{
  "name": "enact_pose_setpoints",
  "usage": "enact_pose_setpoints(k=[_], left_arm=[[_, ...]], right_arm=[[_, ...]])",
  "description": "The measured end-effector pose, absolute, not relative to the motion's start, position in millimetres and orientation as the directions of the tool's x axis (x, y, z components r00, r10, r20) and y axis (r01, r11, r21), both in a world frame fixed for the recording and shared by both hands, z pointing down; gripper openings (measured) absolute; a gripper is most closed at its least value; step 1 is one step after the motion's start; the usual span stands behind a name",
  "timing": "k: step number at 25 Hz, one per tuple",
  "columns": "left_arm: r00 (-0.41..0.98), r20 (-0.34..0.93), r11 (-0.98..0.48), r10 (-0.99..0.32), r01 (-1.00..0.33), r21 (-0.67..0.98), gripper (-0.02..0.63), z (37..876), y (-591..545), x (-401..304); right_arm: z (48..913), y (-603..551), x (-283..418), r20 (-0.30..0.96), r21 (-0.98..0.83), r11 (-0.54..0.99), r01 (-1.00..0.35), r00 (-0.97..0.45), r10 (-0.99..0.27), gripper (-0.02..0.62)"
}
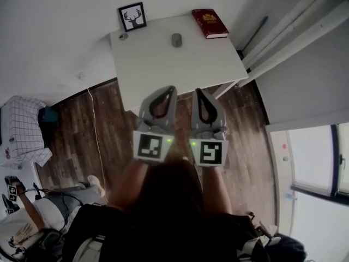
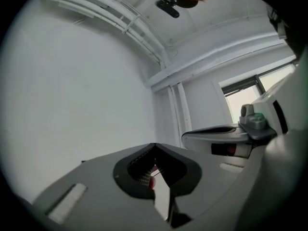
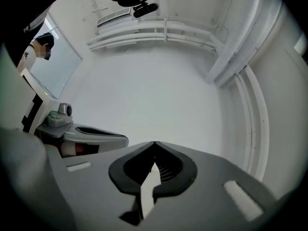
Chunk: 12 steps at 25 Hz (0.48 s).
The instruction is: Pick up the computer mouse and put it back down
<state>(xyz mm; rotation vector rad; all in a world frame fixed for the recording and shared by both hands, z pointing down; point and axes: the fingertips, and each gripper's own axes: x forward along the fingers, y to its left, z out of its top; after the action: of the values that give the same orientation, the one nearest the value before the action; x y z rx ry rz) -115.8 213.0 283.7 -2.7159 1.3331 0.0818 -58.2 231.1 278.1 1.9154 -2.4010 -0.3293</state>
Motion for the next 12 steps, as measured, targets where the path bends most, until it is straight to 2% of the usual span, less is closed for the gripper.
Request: enact_pose_setpoints(k=[12], left_arm=[[0.538, -0.034, -0.533, -0.842, -0.841, -0.090, 0.000, 317, 92, -88]], right_arm=[[309, 108, -17, -0.062, 0.157, 0.262, -0.952, -0.274, -0.960, 0.014]])
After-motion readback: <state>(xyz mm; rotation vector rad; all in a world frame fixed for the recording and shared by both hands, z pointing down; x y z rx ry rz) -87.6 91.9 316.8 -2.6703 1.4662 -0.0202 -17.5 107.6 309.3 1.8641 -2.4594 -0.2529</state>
